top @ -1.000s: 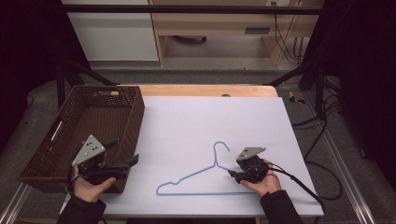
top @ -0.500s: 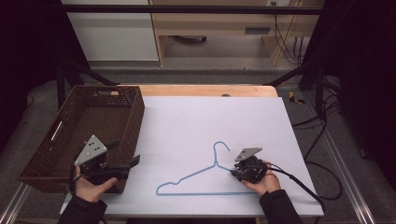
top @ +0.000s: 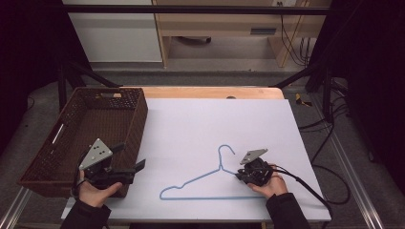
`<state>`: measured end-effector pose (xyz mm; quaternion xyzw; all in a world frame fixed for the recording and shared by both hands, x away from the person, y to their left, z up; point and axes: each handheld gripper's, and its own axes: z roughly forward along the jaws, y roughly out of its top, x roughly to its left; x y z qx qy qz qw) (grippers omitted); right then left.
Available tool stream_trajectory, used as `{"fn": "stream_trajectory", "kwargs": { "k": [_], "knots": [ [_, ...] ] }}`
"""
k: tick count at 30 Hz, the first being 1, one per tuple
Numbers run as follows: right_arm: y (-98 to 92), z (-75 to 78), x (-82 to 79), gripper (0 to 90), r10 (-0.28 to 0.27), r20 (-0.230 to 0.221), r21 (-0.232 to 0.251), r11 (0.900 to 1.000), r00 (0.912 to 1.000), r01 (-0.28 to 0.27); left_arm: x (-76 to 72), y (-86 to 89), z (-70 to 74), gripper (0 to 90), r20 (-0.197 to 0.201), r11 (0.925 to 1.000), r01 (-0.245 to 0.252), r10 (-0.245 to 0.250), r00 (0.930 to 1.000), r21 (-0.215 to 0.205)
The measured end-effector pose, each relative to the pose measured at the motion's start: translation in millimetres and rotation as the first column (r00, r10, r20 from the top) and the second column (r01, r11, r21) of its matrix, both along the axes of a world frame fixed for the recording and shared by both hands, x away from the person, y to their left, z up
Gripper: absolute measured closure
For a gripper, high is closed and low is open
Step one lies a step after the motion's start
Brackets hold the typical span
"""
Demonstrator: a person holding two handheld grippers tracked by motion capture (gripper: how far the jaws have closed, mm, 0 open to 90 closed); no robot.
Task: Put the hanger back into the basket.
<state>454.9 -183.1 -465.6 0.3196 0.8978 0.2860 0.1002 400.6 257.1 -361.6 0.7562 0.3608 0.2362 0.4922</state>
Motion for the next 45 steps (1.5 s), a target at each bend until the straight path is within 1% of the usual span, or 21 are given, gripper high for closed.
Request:
{"fn": "stream_trajectory", "kwargs": {
  "k": [3, 7, 8, 11, 13, 14, 18, 19, 22, 26, 27, 30, 31, 32, 35, 37, 38, 39, 42, 44, 45],
  "knots": [
    [-0.6, -0.3, 0.8, 85.2, 0.016, 0.005, 0.004, 1.000, 0.9999, -0.016, -0.7, -3.0, 0.3, 7.8, -0.003, 0.9999, 0.010, -0.010, 0.9999, 0.001],
    [-1.4, 0.1, 1.8, 85.7, 0.031, -0.001, 0.004, 1.000, 0.9995, -0.031, -1.2, -8.0, -0.1, 7.9, -0.006, 0.9997, 0.022, -0.022, 0.9997, 0.009],
    [-2.8, -0.6, 2.9, 86.1, 0.046, 0.003, 0.016, 0.999, 0.9989, -0.046, -1.4, -11.1, -0.5, 7.9, -0.009, 0.9995, 0.030, -0.029, 0.9995, 0.012],
    [-6.1, -1.4, 4.6, 86.6, 0.056, -0.003, 0.040, 0.998, 0.9984, -0.056, -1.8, -16.6, -1.4, 7.9, -0.012, 0.9989, 0.043, -0.043, 0.9990, 0.018],
    [-6.2, -0.2, 3.8, 86.8, 0.047, -0.022, 0.050, 0.998, 0.9986, -0.046, -2.2, -20.5, -2.2, 7.9, -0.016, 0.9982, 0.053, -0.053, 0.9985, 0.026],
    [-6.9, -1.2, 4.5, 86.9, 0.064, -0.002, 0.044, 0.997, 0.9979, -0.064, -2.3, -23.0, -2.8, 7.9, -0.019, 0.9978, 0.060, -0.059, 0.9981, 0.030],
    [-6.8, -0.6, 4.2, 87.1, 0.068, -0.009, 0.043, 0.997, 0.9976, -0.068, -2.0, -29.2, -5.3, 8.1, -0.028, 0.9966, 0.073, -0.071, 0.9970, 0.039],
    [-6.8, -0.3, 3.9, 87.2, 0.068, -0.014, 0.043, 0.997, 0.9976, -0.068, -1.3, -34.3, -8.0, 8.1, -0.039, 0.9952, 0.084, -0.082, 0.9958, 0.049],
    [-7.2, 0.5, 3.5, 87.3, 0.069, -0.016, 0.040, 0.997, 0.9975, -0.068, -0.4, -39.6, -10.9, 8.4, -0.049, 0.9940, 0.093, -0.091, 0.9947, 0.057],
    [-8.3, 3.4, 2.5, 87.6, 0.078, -0.004, 0.059, 0.995, 0.9970, -0.077, 3.9, -54.2, -19.1, 9.1, -0.079, 0.9881, 0.128, -0.121, 0.9895, 0.086],
    [-8.6, 4.1, 2.3, 87.6, 0.080, -0.001, 0.052, 0.995, 0.9968, -0.080, 5.1, -57.7, -20.9, 9.4, -0.087, 0.9864, 0.136, -0.128, 0.9880, 0.093],
    [-8.5, 5.0, 1.4, 87.6, 0.081, 0.007, 0.062, 0.995, 0.9967, -0.082, 10.0, -69.5, -26.5, 10.2, -0.113, 0.9788, 0.163, -0.150, 0.9823, 0.123],
    [-8.1, 6.7, 0.2, 87.6, 0.071, -0.004, 0.061, 0.996, 0.9975, -0.071, 11.2, -72.5, -27.9, 10.5, -0.119, 0.9775, 0.169, -0.155, 0.9808, 0.126],
    [-8.2, 6.7, -0.1, 87.6, 0.074, 0.002, 0.069, 0.995, 0.9972, -0.074, 11.2, -72.5, -27.9, 10.5, -0.119, 0.9775, 0.169, -0.155, 0.9808, 0.126],
    [-9.1, 8.8, -0.6, 87.6, 0.090, 0.020, 0.067, 0.994, 0.9958, -0.091, 17.5, -87.5, -33.6, 11.5, -0.149, 0.9664, 0.206, -0.184, 0.9716, 0.153],
    [-9.2, 9.6, -0.9, 87.6, 0.092, 0.021, 0.069, 0.993, 0.9955, -0.094, 19.0, -90.2, -34.5, 12.7, -0.155, 0.9644, 0.212, -0.188, 0.9700, 0.158],
    [-8.8, 10.1, -1.5, 87.6, 0.091, 0.024, 0.079, 0.993, 0.9955, -0.093, 23.9, -99.1, -37.1, 13.4, -0.170, 0.9583, 0.228, -0.199, 0.9651, 0.172],
    [-8.8, 10.7, -1.8, 87.6, 0.092, 0.025, 0.075, 0.993, 0.9954, -0.094, 25.7, -102.4, -37.9, 14.3, -0.180, 0.9551, 0.238, -0.206, 0.9618, 0.177],
    [-8.9, 11.1, -1.8, 87.6, 0.092, 0.028, 0.075, 0.993, 0.9953, -0.094, 33.5, -118.7, -42.5, 17.1, -0.210, 0.9403, 0.271, -0.228, 0.9508, 0.206],
    [-8.8, 11.1, -1.9, 87.6, 0.094, 0.029, 0.075, 0.993, 0.9952, -0.096, 39.7, -130.7, -47.2, 18.4, -0.230, 0.9255, 0.293, -0.239, 0.9435, 0.240],
    [-8.6, 11.3, -2.2, 87.6, 0.090, 0.025, 0.076, 0.993, 0.9956, -0.092, 42.6, -136.5, -49.5, 19.1, -0.237, 0.9184, 0.299, -0.240, 0.9416, 0.259]
  ]
}}
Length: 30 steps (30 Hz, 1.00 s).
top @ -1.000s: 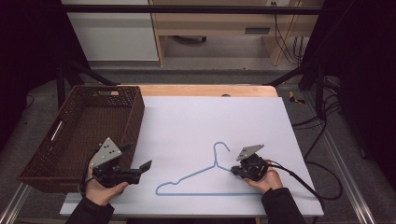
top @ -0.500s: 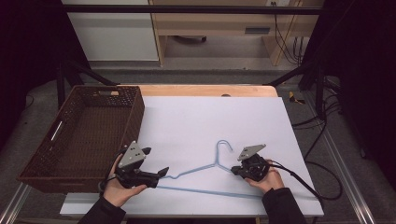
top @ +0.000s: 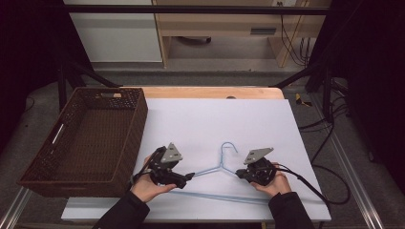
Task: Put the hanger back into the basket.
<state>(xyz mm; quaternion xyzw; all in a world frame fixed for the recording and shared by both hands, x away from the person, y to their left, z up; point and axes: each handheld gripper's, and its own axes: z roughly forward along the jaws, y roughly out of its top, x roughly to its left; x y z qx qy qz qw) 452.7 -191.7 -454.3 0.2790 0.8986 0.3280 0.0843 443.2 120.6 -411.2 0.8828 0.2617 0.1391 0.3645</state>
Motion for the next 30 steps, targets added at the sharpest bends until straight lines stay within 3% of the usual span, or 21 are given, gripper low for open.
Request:
{"fn": "stream_trajectory", "kwargs": {
  "k": [8, 18, 21, 30],
  "knots": [
    [-0.4, 0.8, -0.1, 87.6, 0.006, 0.010, 0.001, 1.000, 0.9999, -0.006, 16.4, -29.6, -15.6, 27.2, -0.044, 0.9954, 0.058, -0.055, 0.9975, 0.076],
    [-0.2, 1.5, -0.8, 87.6, 0.003, 0.018, 0.007, 1.000, 0.9998, -0.003, 32.4, -52.0, -33.1, 40.0, -0.104, 0.9892, 0.095, -0.083, 0.9911, 0.112],
    [-0.1, 1.2, -0.6, 87.6, 0.006, 0.023, 0.008, 1.000, 0.9997, -0.006, 33.7, -55.5, -35.8, 43.2, -0.098, 0.9854, 0.099, -0.086, 0.9914, 0.138],
    [0.0, 1.9, -1.0, 87.6, 0.005, 0.026, 0.008, 1.000, 0.9997, -0.005, 38.7, -63.7, -40.7, 54.0, -0.106, 0.9832, 0.106, -0.090, 0.9902, 0.149]
  ]
}}
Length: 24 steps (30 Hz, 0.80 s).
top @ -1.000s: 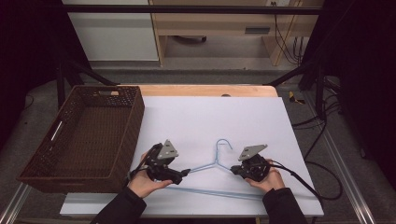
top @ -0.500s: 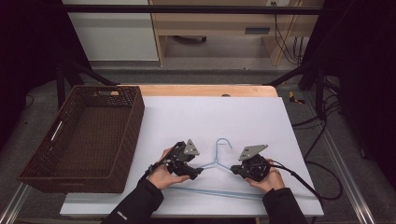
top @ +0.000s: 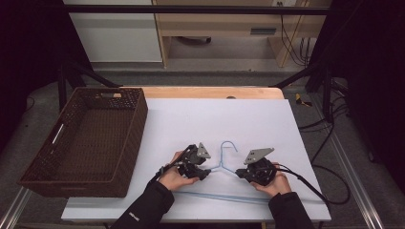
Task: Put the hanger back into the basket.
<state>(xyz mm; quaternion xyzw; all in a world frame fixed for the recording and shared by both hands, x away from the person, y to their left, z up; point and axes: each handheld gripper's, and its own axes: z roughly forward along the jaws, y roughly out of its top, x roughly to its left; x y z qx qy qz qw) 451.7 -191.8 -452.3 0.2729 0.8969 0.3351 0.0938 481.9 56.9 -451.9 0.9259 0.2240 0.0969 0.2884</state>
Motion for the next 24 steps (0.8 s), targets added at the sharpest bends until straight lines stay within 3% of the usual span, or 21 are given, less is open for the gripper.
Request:
{"fn": "stream_trajectory", "kwargs": {
  "k": [7, 10, 19, 24],
  "knots": [
    [0.0, 0.3, -0.1, 87.6, 0.002, 0.000, 0.004, 1.000, 1.0000, -0.002, 0.7, -5.4, -3.8, 64.7, -0.005, 0.9997, 0.019, -0.019, 0.9998, 0.016],
    [0.0, 0.4, -0.2, 87.6, 0.002, 0.000, 0.000, 1.000, 1.0000, -0.002, 1.0, -7.2, -6.3, 68.9, -0.012, 0.9986, 0.031, -0.031, 0.9995, 0.043],
    [-0.4, 1.3, -0.3, 87.6, 0.002, 0.006, 0.006, 1.000, 1.0000, -0.003, 1.1, -8.3, -6.8, 80.9, -0.027, 0.9979, 0.044, -0.043, 0.9987, 0.048],
    [-0.7, 2.1, -0.7, 87.5, 0.004, 0.006, 0.011, 1.000, 1.0000, -0.004, -0.7, -9.2, -5.5, 82.2, -0.017, 0.9969, 0.050, -0.049, 0.9986, 0.060]
  ]
}}
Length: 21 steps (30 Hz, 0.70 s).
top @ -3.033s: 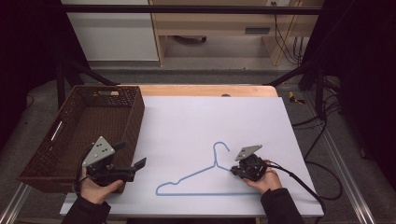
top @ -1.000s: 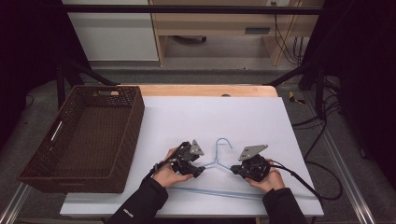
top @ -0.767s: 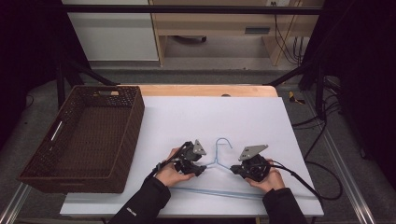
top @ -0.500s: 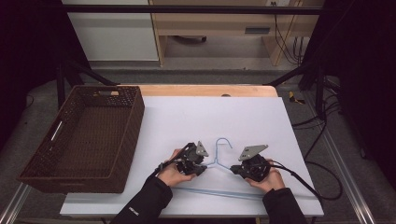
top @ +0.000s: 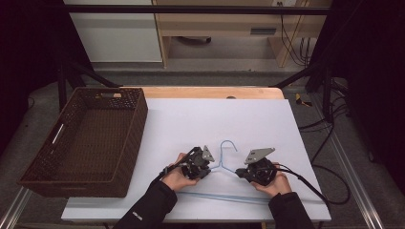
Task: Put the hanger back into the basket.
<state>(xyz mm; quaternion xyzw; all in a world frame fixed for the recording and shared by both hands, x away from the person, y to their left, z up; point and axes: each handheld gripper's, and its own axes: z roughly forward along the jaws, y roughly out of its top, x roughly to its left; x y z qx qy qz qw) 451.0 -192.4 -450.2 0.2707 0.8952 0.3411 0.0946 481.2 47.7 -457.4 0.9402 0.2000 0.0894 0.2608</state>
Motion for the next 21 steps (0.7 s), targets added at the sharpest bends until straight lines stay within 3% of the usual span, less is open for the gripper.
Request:
{"fn": "stream_trajectory", "kwargs": {
  "k": [12, 21],
  "knots": [
    [-3.3, 6.5, -3.3, 86.8, -0.017, 0.010, 0.020, 1.000, 0.9998, 0.017, -10.8, -1.1, 9.4, 86.1, -0.012, 0.9993, 0.035, -0.035, 0.9993, 0.014],
    [-5.1, 11.6, -5.2, 87.9, -0.008, 0.012, 0.051, 0.999, 0.9999, 0.008, -23.0, 1.1, 20.3, 86.8, -0.017, 0.9997, 0.021, -0.021, 0.9996, 0.007]
  ]
}}
